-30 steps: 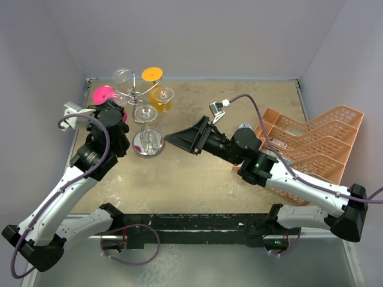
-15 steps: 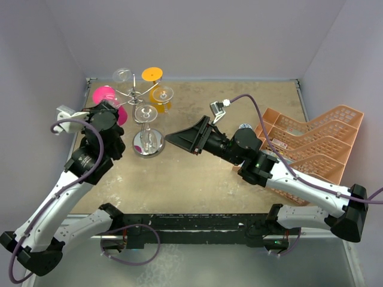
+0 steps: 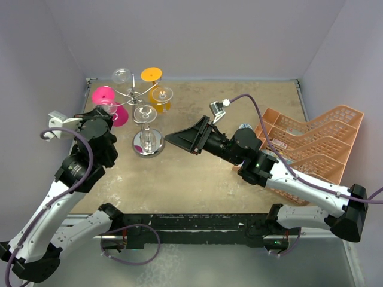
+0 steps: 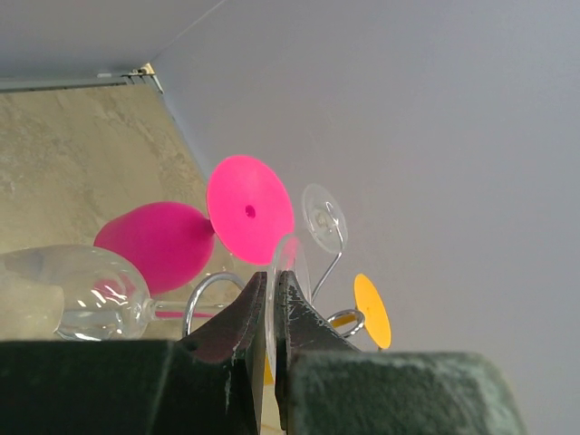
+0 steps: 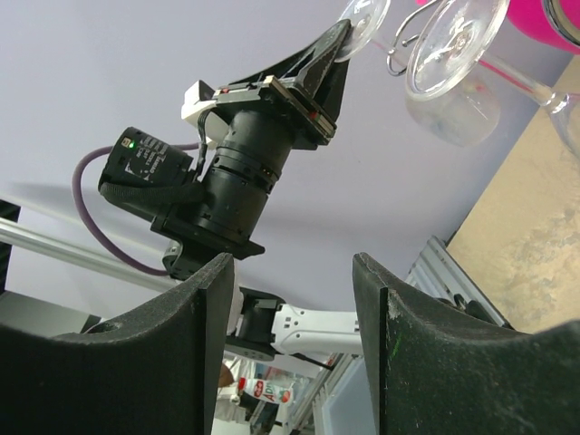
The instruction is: Place the wine glass upside down on the wine glass rack
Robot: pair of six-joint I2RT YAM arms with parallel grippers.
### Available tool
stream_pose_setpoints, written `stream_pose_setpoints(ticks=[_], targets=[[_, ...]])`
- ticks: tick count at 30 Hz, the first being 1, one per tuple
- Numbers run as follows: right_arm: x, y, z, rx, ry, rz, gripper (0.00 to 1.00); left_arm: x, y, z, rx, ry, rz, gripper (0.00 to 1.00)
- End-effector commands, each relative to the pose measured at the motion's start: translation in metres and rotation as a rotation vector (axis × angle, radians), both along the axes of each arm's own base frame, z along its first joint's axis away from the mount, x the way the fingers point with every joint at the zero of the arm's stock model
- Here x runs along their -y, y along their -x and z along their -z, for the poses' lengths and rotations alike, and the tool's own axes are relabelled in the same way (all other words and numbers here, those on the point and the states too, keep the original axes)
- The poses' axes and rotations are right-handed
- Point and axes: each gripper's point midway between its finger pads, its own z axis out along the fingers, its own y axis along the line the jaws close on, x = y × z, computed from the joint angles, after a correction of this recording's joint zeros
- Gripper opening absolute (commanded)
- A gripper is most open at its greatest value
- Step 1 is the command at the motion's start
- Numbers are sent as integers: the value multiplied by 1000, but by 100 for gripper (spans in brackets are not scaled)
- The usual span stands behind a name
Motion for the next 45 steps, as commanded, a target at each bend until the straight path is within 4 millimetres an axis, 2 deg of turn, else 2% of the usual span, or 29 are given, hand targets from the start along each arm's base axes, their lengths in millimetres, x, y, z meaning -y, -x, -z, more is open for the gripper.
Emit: stream_pose_setpoints(ticks=[1, 9, 20, 23, 32, 41, 45], targets=[[4, 1, -18, 41, -45, 16, 57, -8, 14, -22, 53, 29, 14, 0], [0, -1, -15, 37, -44, 13, 57, 7, 5, -12, 25, 34, 78, 0], [4, 0, -14, 33, -46, 22, 57, 24, -9, 2, -12, 39, 128, 0], [5, 0, -14, 35, -47, 22, 56, 24, -9, 4, -14, 46, 130, 0], [10, -1, -16, 35, -51, 39, 56, 22, -6, 16, -37, 31, 130, 10], [12, 5, -15, 7, -68, 17, 56, 21, -4, 22, -65, 9, 125, 12], [13, 4, -16, 2, -70, 20, 56, 24, -5, 24, -89, -5, 146, 16]])
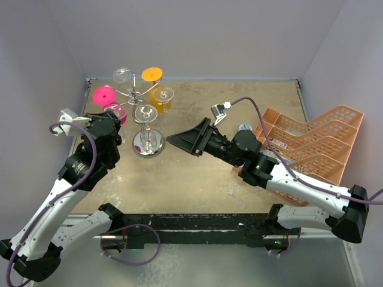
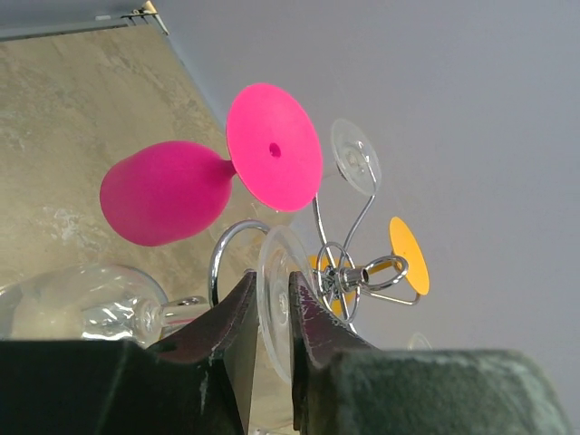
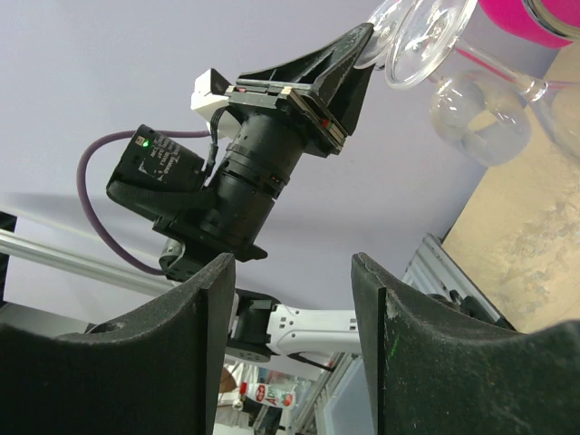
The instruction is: Place the wine glass upside down on the wine glass rack
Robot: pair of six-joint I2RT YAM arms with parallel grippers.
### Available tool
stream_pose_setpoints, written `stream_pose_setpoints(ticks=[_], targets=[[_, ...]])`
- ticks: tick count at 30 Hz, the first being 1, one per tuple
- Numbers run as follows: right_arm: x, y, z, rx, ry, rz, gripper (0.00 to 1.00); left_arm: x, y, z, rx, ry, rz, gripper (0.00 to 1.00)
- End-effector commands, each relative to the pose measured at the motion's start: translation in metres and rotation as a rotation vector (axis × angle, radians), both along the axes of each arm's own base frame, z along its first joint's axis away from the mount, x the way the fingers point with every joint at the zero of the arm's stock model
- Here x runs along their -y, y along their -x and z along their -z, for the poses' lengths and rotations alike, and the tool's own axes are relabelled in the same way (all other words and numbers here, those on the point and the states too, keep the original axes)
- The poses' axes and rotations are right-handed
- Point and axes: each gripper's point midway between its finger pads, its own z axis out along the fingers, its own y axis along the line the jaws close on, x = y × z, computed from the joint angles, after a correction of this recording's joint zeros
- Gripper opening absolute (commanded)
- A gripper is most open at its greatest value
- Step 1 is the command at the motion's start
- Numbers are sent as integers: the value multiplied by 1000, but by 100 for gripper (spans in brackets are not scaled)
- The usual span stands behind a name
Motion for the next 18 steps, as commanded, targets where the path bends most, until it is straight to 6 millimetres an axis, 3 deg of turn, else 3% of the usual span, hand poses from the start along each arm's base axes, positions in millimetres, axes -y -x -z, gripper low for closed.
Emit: stream_pose_setpoints(ticks=[1, 6, 13, 18], targets=[[11, 5, -26, 27, -76, 9, 56, 0, 1, -6, -3, -1, 9, 17], [14, 2, -25, 13, -84, 34, 56, -4, 6, -5, -99, -65, 4, 23], [19, -1, -22, 10, -90, 58, 56, -1, 10, 0, -169, -110, 46, 42], [25, -4, -22, 21, -75, 89, 56, 2, 13, -2, -181, -116, 77, 47]])
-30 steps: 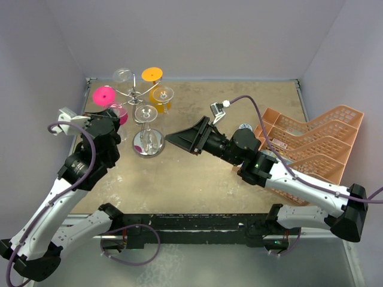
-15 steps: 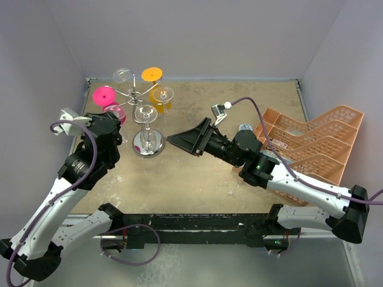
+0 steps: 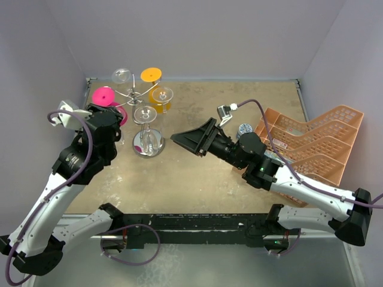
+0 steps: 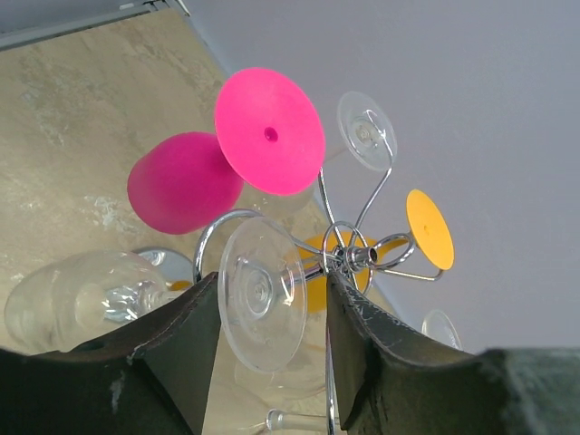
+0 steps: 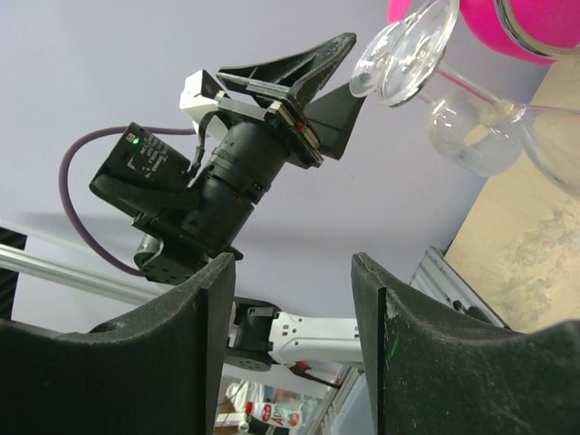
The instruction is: Place the wine glass upside down on the wine glass rack
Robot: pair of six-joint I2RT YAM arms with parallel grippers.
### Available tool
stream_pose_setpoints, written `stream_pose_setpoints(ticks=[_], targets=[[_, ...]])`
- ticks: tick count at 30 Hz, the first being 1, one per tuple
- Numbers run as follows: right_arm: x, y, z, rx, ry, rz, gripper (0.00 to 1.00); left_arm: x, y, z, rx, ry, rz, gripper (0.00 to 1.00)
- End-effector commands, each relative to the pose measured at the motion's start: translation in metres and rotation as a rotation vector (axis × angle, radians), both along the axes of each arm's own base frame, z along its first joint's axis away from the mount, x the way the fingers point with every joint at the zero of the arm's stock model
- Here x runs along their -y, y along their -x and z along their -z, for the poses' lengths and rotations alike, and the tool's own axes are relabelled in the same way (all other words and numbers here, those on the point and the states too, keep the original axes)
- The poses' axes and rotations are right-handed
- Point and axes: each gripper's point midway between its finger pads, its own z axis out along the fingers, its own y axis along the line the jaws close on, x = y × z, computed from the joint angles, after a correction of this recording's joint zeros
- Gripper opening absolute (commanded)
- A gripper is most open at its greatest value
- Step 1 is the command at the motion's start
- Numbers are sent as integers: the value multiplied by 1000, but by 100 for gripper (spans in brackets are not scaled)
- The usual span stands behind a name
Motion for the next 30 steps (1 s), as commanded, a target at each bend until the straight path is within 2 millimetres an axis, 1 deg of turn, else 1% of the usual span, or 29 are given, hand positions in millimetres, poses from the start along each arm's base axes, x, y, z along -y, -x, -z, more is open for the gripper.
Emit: stream_pose_setpoints(ticks=[1, 7, 10, 12, 13, 14, 16, 17, 19, 21, 22, 23, 24, 26, 27, 28, 30], targets=[[16, -3, -20, 40, -46, 59, 56, -2, 8, -1, -49, -43, 33, 48], [28, -11, -15, 40, -10, 131, 56, -1, 15, -12, -51, -68, 84, 51], [38, -19, -4, 29, 43, 200, 57, -1, 21, -11, -85, -95, 116, 53], [50, -27, 3, 24, 86, 272, 58, -3, 28, -9, -108, -112, 133, 54], [55, -31, 14, 14, 120, 306, 58, -5, 32, -8, -117, -122, 143, 54], [62, -36, 29, 1, 174, 348, 58, -4, 36, -8, -123, -148, 176, 54], [79, -43, 44, -9, 253, 428, 58, 1, 43, -5, -132, -196, 258, 54], [88, -46, 51, -17, 294, 469, 58, 0, 48, -4, -133, -205, 274, 54], [106, -51, 66, -29, 378, 539, 58, -7, 59, -2, -133, -223, 284, 54], [124, -53, 78, -31, 457, 599, 59, -20, 71, -2, -123, -238, 261, 54], [134, -53, 75, -17, 485, 627, 59, -27, 78, -1, -121, -246, 254, 54], [145, -52, 64, 0, 491, 659, 60, -34, 84, -1, -121, -260, 240, 55], [157, -52, 63, 1, 514, 694, 61, -41, 91, -4, -112, -266, 230, 55], [178, -50, 53, 27, 534, 752, 64, -52, 103, -11, -88, -287, 221, 55], [186, -48, 44, 53, 534, 767, 70, -58, 109, -15, -71, -295, 210, 55], [195, -44, 34, 92, 529, 775, 73, -66, 115, -18, -59, -307, 191, 55], [211, -39, 14, 166, 498, 803, 75, -85, 131, -25, -30, -316, 141, 55]])
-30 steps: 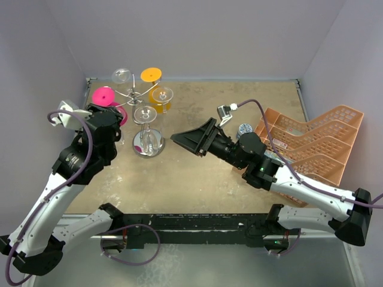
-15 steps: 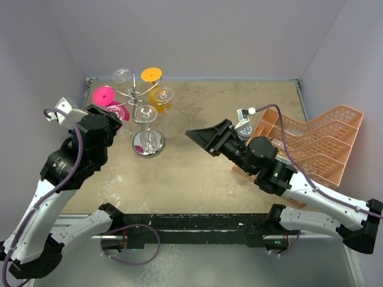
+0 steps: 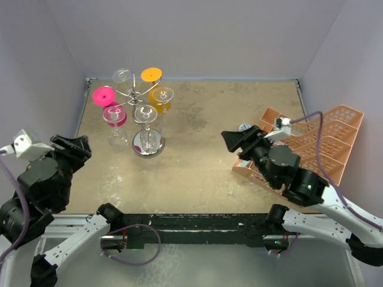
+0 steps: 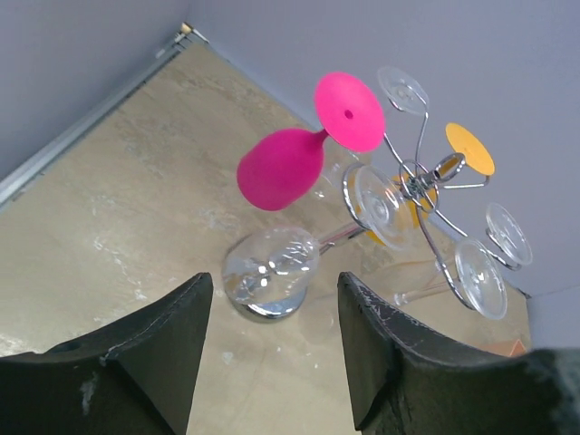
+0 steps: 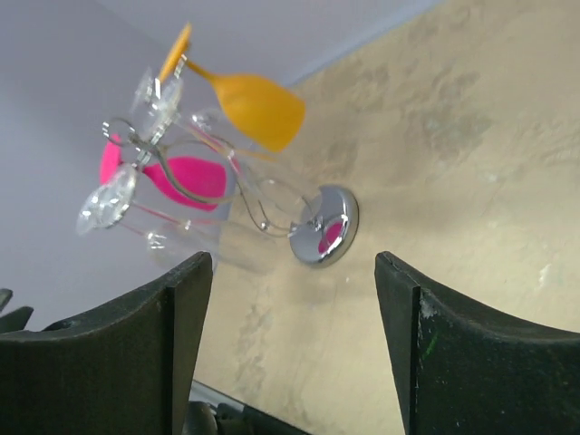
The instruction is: Place the wine glass upside down on the wine glass rack
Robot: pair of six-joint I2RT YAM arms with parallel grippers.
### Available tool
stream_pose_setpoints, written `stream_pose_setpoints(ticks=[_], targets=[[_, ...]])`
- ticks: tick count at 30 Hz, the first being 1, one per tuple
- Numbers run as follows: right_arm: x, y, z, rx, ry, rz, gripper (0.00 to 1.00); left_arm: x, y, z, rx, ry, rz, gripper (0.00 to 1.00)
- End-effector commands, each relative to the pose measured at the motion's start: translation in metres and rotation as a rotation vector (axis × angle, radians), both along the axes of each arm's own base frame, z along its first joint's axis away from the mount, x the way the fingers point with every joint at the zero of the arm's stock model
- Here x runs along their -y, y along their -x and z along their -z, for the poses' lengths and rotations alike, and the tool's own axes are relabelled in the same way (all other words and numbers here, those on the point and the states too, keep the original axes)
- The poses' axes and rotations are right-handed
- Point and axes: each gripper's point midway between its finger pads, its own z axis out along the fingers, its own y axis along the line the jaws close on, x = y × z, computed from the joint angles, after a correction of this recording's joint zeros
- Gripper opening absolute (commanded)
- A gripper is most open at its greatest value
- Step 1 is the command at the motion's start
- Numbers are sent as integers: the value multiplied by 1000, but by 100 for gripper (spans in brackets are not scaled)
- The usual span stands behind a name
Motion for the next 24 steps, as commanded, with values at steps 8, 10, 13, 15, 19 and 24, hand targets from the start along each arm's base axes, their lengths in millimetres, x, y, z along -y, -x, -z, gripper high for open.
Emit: stream_pose_setpoints(ticks=[8, 10, 13, 15, 19, 24], targets=[[91, 17, -96, 291, 56, 163, 80, -64, 60, -32, 160, -75, -105, 57], [97, 16, -102, 295, 95, 183, 81, -68, 64, -36, 163, -90, -107, 57], [101, 16, -108, 303, 119, 195, 82, -73, 69, -42, 158, -116, -112, 58], [102, 16, -113, 312, 110, 199, 82, -75, 70, -43, 149, -130, -118, 58], [102, 18, -117, 331, 86, 191, 82, -76, 69, -44, 145, -141, -122, 58], [104, 18, -118, 334, 79, 197, 82, -79, 70, -44, 150, -138, -140, 59]])
